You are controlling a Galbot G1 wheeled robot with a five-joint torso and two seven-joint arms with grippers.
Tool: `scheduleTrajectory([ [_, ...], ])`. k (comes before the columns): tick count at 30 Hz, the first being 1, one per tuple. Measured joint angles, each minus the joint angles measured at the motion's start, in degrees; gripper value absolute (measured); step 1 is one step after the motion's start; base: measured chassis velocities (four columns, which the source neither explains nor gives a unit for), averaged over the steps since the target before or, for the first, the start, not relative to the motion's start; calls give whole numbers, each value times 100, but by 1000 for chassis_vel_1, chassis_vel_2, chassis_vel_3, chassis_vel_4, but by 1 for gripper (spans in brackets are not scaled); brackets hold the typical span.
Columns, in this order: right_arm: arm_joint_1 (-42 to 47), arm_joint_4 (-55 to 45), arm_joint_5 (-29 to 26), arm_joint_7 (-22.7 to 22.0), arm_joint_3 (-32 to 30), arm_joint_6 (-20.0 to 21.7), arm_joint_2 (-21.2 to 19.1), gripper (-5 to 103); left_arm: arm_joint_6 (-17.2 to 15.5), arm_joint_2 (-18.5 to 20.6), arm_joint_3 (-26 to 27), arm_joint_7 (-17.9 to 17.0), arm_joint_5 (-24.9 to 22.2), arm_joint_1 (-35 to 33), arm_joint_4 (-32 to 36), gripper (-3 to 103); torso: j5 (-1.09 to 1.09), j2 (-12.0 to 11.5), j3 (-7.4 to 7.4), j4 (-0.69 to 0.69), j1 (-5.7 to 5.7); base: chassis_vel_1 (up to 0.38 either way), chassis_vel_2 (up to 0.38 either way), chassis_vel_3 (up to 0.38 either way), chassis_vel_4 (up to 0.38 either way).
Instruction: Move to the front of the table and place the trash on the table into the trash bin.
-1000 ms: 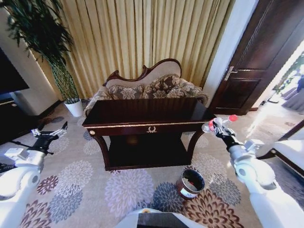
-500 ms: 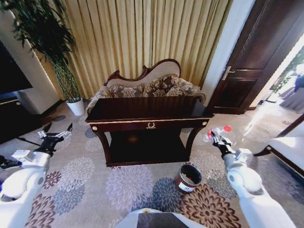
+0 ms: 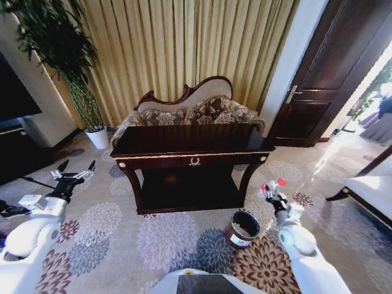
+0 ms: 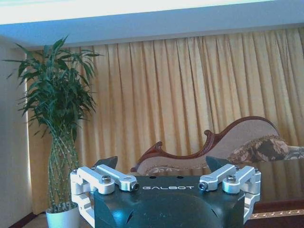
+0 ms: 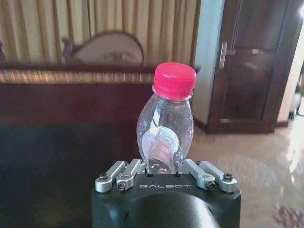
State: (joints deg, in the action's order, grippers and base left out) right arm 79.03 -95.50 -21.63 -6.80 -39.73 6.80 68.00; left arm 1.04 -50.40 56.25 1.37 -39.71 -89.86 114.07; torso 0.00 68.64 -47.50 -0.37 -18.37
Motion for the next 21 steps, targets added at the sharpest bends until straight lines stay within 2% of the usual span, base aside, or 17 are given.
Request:
scheduleTrajectory([
  [3,-238,492,130,0,133,6,113,26,-3,-33,-30,-5,33,-9,56,100,0,0,0,0,0,0,0,0,0],
  [7,-534,1145,-37,0,233,204,263,26,-14,-41,-41,-12,49,-45,117,100,-1,0,0,0,0,0,0,0,0],
  [12,-722,1758,-30,-1,220,194,284,26,-17,-9,-21,-25,50,-66,151,100,0,0,0,-1,0,0,0,0,0],
  [17,-903,2566,102,-1,98,-216,112,26,-18,11,18,-42,46,-130,212,100,0,0,0,-1,0,0,0,0,0],
  [21,-914,2757,105,-2,75,-400,34,26,-18,7,6,-46,57,-140,217,100,1,0,1,-2,0,0,0,0,0],
])
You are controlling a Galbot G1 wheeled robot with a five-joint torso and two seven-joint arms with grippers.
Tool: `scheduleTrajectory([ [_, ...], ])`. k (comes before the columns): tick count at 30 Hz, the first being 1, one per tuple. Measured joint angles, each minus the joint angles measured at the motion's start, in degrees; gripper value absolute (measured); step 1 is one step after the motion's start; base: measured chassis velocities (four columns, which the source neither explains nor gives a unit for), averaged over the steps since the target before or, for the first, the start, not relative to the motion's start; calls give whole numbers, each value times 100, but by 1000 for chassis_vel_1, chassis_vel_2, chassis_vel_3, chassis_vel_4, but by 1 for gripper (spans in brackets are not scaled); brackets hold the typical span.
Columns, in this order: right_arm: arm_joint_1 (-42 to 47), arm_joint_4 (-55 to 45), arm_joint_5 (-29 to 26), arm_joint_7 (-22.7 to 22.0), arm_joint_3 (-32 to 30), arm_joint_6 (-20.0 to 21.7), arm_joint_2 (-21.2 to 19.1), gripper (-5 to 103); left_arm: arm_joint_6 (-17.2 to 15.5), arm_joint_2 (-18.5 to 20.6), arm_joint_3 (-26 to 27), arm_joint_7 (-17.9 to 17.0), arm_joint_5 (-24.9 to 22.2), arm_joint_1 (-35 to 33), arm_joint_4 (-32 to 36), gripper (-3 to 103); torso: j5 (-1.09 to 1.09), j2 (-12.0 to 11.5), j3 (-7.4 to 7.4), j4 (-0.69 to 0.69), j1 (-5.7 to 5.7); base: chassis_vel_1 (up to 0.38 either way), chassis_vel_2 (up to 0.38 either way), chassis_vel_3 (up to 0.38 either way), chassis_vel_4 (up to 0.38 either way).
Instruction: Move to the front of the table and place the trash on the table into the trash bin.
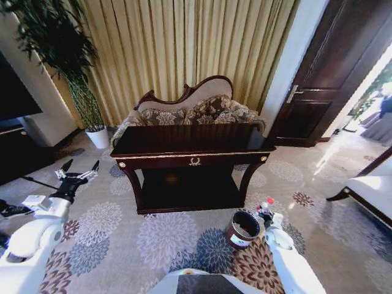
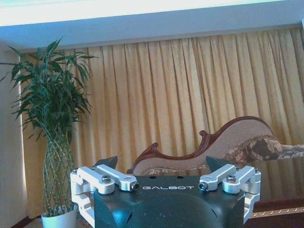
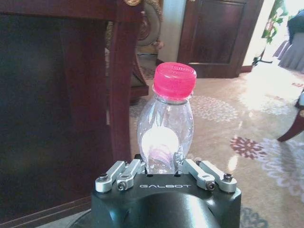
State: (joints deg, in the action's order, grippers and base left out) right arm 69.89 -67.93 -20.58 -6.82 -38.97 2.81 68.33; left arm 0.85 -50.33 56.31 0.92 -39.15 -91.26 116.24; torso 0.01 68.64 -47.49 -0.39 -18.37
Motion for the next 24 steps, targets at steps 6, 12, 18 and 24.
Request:
scheduleTrajectory([
  [6,1,-31,-120,0,3,-112,117,26,-27,9,-70,-59,29,-4,86,100,-1,0,0,0,0,0,0,0,0],
  [12,-22,-347,-301,0,72,-94,441,26,-65,76,-56,-91,30,-41,170,100,0,0,0,2,0,0,0,0,0],
  [18,-96,-238,-123,0,111,-159,517,26,-74,143,119,-101,-10,-144,222,100,-1,0,0,1,0,0,0,0,0],
  [24,-79,-197,-59,0,96,-204,509,22,-72,157,151,-117,-22,-158,240,100,0,0,0,1,0,0,0,0,0],
])
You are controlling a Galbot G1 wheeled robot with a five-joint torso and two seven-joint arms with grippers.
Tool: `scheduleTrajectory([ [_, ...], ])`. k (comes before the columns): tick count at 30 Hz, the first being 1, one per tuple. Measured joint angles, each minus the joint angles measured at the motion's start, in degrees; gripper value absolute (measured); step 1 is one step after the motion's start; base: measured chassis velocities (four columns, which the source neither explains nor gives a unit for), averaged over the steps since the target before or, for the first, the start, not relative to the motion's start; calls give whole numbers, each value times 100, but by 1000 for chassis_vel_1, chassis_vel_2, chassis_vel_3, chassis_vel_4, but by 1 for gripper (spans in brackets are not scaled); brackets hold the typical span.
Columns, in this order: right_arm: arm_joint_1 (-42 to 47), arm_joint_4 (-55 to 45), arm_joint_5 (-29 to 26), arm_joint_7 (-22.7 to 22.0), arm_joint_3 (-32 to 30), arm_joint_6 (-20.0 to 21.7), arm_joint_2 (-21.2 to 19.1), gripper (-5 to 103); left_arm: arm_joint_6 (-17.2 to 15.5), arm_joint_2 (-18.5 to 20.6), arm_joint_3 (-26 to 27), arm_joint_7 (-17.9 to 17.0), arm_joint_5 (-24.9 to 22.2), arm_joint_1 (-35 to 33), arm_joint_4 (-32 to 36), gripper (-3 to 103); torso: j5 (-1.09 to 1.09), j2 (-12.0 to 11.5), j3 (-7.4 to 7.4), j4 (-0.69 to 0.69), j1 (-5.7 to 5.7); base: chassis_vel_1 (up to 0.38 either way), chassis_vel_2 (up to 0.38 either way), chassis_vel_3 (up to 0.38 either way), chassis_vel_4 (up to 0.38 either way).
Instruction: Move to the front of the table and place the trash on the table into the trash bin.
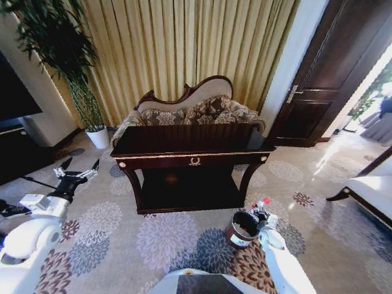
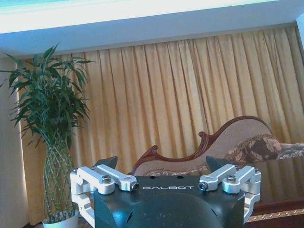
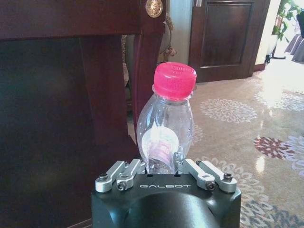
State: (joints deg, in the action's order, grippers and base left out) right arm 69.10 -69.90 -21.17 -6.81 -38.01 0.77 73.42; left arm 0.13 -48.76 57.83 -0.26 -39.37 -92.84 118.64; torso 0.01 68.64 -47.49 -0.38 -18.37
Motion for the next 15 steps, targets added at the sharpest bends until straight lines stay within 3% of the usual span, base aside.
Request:
scheduleTrajectory([
  [15,14,-78,-38,0,5,-1,192,71,7,148,46,-70,-102,47,21,100,0,0,0,0,0,0,0,0,0],
])
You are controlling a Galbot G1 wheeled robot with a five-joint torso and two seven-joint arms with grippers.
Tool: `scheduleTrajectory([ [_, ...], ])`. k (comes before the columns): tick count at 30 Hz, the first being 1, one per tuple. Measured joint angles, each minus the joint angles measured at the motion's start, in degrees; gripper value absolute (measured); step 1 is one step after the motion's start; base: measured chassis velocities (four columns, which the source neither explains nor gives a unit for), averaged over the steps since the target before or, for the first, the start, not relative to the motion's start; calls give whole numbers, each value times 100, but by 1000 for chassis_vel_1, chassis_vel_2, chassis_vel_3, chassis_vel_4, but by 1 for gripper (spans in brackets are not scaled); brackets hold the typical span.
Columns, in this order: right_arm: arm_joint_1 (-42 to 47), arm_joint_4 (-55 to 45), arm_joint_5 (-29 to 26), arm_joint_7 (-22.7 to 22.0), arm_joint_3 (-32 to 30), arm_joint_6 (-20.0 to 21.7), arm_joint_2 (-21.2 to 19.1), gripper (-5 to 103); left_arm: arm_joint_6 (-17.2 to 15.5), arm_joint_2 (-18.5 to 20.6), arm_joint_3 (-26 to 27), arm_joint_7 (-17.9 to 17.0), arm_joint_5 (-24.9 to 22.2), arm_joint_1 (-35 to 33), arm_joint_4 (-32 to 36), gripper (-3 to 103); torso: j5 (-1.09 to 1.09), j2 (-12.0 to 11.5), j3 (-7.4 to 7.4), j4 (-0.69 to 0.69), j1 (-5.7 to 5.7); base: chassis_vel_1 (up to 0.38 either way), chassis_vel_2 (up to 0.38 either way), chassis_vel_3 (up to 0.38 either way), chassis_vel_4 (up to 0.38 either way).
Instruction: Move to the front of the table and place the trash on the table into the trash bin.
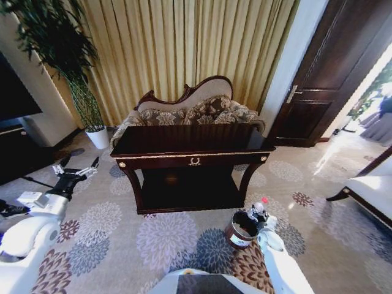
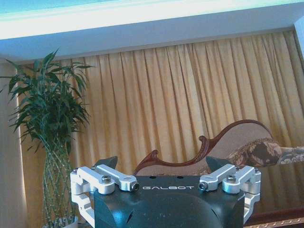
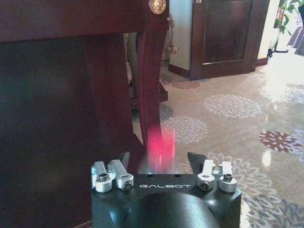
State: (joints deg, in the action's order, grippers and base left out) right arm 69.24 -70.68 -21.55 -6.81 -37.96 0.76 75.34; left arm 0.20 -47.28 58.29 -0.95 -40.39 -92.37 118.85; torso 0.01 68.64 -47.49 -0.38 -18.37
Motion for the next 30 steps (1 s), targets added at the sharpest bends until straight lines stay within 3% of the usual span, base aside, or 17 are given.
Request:
scheduleTrajectory([
  [2,-35,-32,18,0,21,2,36,86,5,-8,18,-6,-4,-3,-3,100,-1,0,0,1,0,0,0,0,0],
  [4,-44,-50,22,1,23,3,44,86,8,-12,23,-7,-5,-3,-5,100,-1,0,0,1,0,0,0,0,0],
  [5,-47,-78,23,1,22,4,53,97,10,-13,33,-7,-10,-3,-9,100,0,0,0,1,0,0,0,0,0],
  [6,-45,-104,22,1,18,6,54,99,13,-9,44,-9,-16,0,-15,100,-1,0,0,1,0,0,0,0,0],
  [13,108,-545,-53,1,-85,8,-33,100,15,5,88,-28,-102,38,-9,100,-2,0,0,1,0,0,0,0,0],
  [17,351,-1423,-146,1,-246,-12,-257,100,-87,-10,95,-215,-147,114,86,100,0,0,0,-1,0,0,0,0,0],
  [20,663,-2680,-410,0,-378,47,-633,100,-432,-45,191,-545,-212,158,299,100,1,0,0,1,0,0,0,0,0],
  [21,663,-2680,-410,0,-378,47,-633,100,-432,-45,191,-545,-212,158,299,100,1,0,0,1,0,0,0,0,0],
  [24,934,-3987,-795,0,-428,395,-1075,100,-506,-52,299,-673,-229,139,417,100,-2,0,0,-1,0,0,0,0,0],
  [25,934,-3987,-795,0,-428,395,-1075,100,-506,-52,299,-673,-229,139,417,100,-2,0,0,-1,0,0,0,0,0],
  [30,1192,-5614,-1501,1,-429,1145,-1630,100,-514,-86,426,-683,-275,65,527,100,-1,1,1,1,0,0,0,0,0],
])
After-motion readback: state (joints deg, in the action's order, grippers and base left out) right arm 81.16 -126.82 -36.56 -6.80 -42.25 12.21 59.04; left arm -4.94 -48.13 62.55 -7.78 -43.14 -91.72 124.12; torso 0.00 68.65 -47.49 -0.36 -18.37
